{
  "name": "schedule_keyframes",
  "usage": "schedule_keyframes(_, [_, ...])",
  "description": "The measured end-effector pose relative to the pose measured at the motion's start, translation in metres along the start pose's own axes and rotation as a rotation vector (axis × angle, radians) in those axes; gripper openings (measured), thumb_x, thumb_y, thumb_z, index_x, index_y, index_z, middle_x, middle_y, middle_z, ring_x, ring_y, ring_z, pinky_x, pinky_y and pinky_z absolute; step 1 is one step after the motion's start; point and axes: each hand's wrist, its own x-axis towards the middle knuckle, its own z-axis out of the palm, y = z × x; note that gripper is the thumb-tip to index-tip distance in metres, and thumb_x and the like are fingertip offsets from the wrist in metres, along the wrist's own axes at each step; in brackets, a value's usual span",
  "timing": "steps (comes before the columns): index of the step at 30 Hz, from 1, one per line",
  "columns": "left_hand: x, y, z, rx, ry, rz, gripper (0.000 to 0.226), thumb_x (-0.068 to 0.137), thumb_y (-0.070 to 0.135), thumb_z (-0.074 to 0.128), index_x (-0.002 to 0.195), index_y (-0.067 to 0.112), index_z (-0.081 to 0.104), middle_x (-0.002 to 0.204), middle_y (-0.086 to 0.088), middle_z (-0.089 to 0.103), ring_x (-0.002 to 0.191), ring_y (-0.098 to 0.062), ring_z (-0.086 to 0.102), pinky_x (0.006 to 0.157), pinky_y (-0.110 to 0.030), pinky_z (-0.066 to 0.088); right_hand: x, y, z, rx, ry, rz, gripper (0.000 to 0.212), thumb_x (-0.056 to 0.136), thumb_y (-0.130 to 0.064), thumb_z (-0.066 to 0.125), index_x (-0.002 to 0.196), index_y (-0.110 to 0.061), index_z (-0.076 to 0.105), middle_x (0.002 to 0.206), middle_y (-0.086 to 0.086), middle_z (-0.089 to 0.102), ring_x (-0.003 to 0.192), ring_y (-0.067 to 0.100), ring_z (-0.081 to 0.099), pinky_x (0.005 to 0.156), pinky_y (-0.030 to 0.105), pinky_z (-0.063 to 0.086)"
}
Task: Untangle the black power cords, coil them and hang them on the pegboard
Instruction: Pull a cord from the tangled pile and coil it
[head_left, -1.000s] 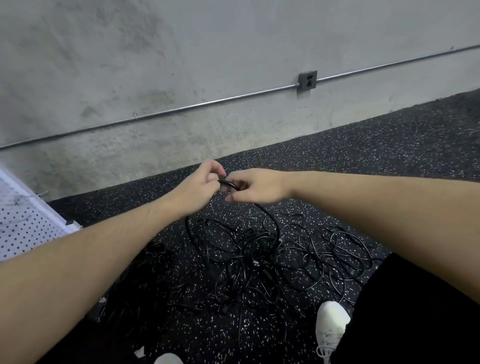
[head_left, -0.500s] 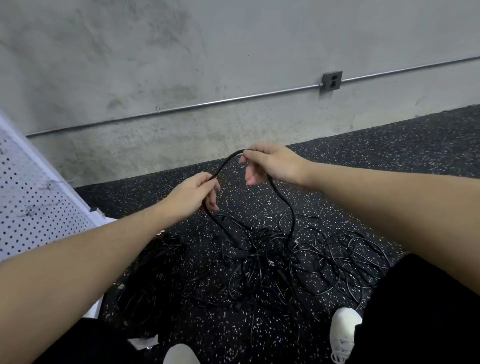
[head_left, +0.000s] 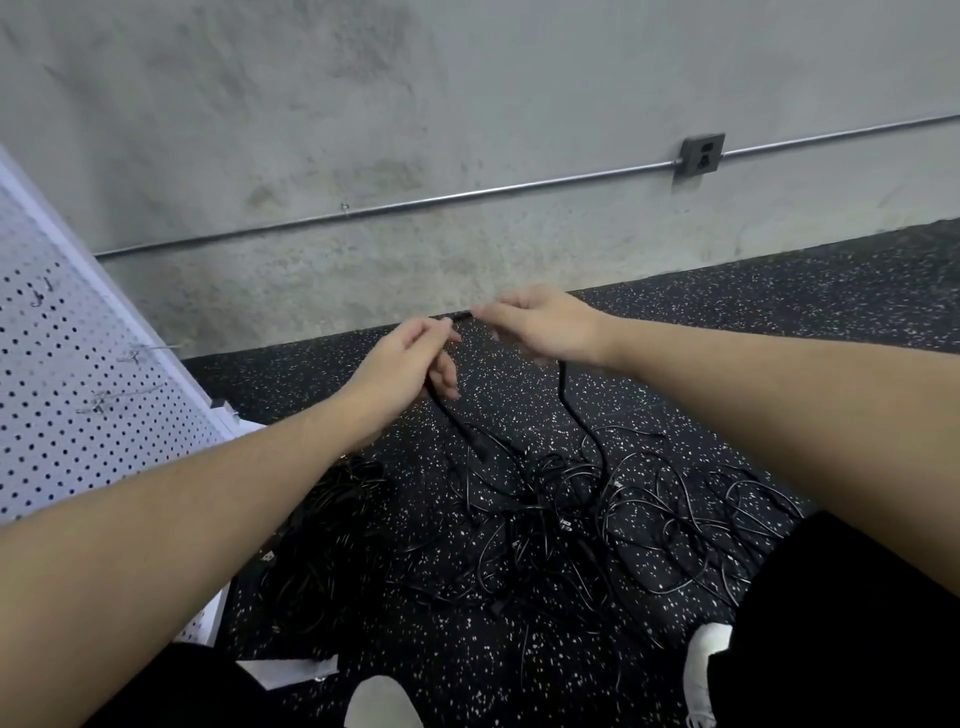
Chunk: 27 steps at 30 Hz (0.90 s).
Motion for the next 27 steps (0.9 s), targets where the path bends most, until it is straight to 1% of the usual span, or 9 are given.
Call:
schedule_keyframes(3, [-0.003, -0.008, -0.007, -0.054, 0.014, -0.059, 0.036, 0.11, 0.037, 0.041, 0.094, 0.014, 0.062, 0.082, -0.007, 0.074, 0.092, -0.031, 0.074, 0.092, -0.044, 0.058, 0.004, -0.003, 0.0, 0.27, 0.05, 0.027, 0.035, 0.104, -0.039, 0.05, 0.073, -0.021, 0.048, 0.055, -0.01, 0.042, 0.048, 0.009, 0.034, 0.048, 0.023, 0.029])
schedule_keyframes(6, [-0.007, -0.011, -0.003, 0.0, 0.035, -0.057, 0.041, 0.111, 0.042, 0.035, 0.087, 0.014, 0.055, 0.068, -0.005, 0.067, 0.067, -0.025, 0.07, 0.069, -0.035, 0.054, 0.005, -0.002, 0.006, 0.149, 0.045, 0.031, 0.03, 0.105, -0.034, 0.047, 0.083, -0.016, 0.057, 0.061, -0.006, 0.052, 0.048, 0.01, 0.04, 0.046, 0.025, 0.033])
schedule_keyframes(9, [-0.004, -0.007, 0.004, 0.076, 0.063, -0.003, 0.045, 0.11, 0.047, 0.033, 0.088, 0.015, 0.056, 0.058, 0.0, 0.053, 0.047, -0.015, 0.051, 0.058, -0.035, 0.052, 0.007, -0.002, 0.013, 0.037, 0.031, 0.07, 0.022, 0.105, -0.024, 0.041, 0.114, -0.021, 0.06, 0.077, 0.001, 0.058, 0.047, 0.009, 0.044, 0.043, 0.025, 0.037])
schedule_keyframes(12, [-0.002, -0.002, 0.013, 0.05, 0.058, 0.015, 0.045, 0.11, 0.049, 0.032, 0.088, 0.017, 0.054, 0.06, 0.002, 0.042, 0.046, -0.011, 0.034, 0.046, -0.028, 0.036, 0.009, -0.008, 0.021, 0.049, 0.018, 0.055, 0.019, 0.103, -0.032, 0.047, 0.107, -0.029, 0.065, 0.07, -0.005, 0.051, 0.051, 0.007, 0.042, 0.045, 0.024, 0.038])
schedule_keyframes(15, [0.001, 0.008, 0.02, -0.143, 0.022, -0.031, 0.046, 0.109, 0.052, 0.028, 0.086, 0.017, 0.047, 0.063, 0.004, 0.037, 0.049, -0.01, 0.028, 0.046, -0.026, 0.027, 0.014, -0.014, 0.026, 0.255, 0.1, 0.053, 0.018, 0.097, -0.036, 0.059, 0.082, -0.027, 0.063, 0.062, -0.01, 0.047, 0.057, 0.009, 0.039, 0.048, 0.024, 0.033])
schedule_keyframes(18, [0.003, 0.012, 0.023, -0.25, -0.006, -0.043, 0.047, 0.107, 0.055, 0.034, 0.088, 0.014, 0.049, 0.076, -0.001, 0.053, 0.054, -0.012, 0.044, 0.05, -0.028, 0.039, 0.021, -0.014, 0.026, 0.479, 0.171, 0.042, 0.018, 0.095, -0.028, 0.063, 0.079, -0.025, 0.056, 0.055, -0.015, 0.047, 0.054, 0.007, 0.039, 0.05, 0.024, 0.03])
schedule_keyframes(20, [0.002, 0.008, 0.025, -0.159, -0.025, -0.028, 0.035, 0.104, 0.047, 0.052, 0.096, 0.013, 0.054, 0.092, -0.006, 0.063, 0.063, -0.014, 0.059, 0.059, -0.032, 0.05, 0.023, -0.014, 0.026, 0.6, 0.168, 0.039, 0.016, 0.095, -0.023, 0.061, 0.083, -0.022, 0.051, 0.061, -0.009, 0.045, 0.051, 0.009, 0.037, 0.048, 0.023, 0.029])
schedule_keyframes(22, [0.002, 0.004, 0.026, -0.028, -0.031, -0.009, 0.024, 0.097, 0.033, 0.069, 0.1, 0.014, 0.054, 0.091, -0.008, 0.068, 0.064, -0.013, 0.063, 0.062, -0.03, 0.051, 0.022, -0.015, 0.025, 0.639, 0.176, 0.054, 0.02, 0.095, -0.027, 0.063, 0.085, -0.021, 0.047, 0.067, -0.008, 0.04, 0.051, 0.008, 0.033, 0.05, 0.025, 0.028])
schedule_keyframes(27, [0.004, 0.003, 0.028, 0.116, -0.021, 0.017, 0.03, 0.088, 0.023, 0.08, 0.102, 0.02, 0.055, 0.097, 0.006, 0.077, 0.061, -0.002, 0.061, 0.066, -0.028, 0.046, 0.024, -0.016, 0.028, 0.555, 0.3, 0.093, 0.028, 0.092, -0.04, 0.071, 0.091, -0.019, 0.051, 0.07, -0.005, 0.053, 0.062, 0.013, 0.047, 0.061, 0.031, 0.04])
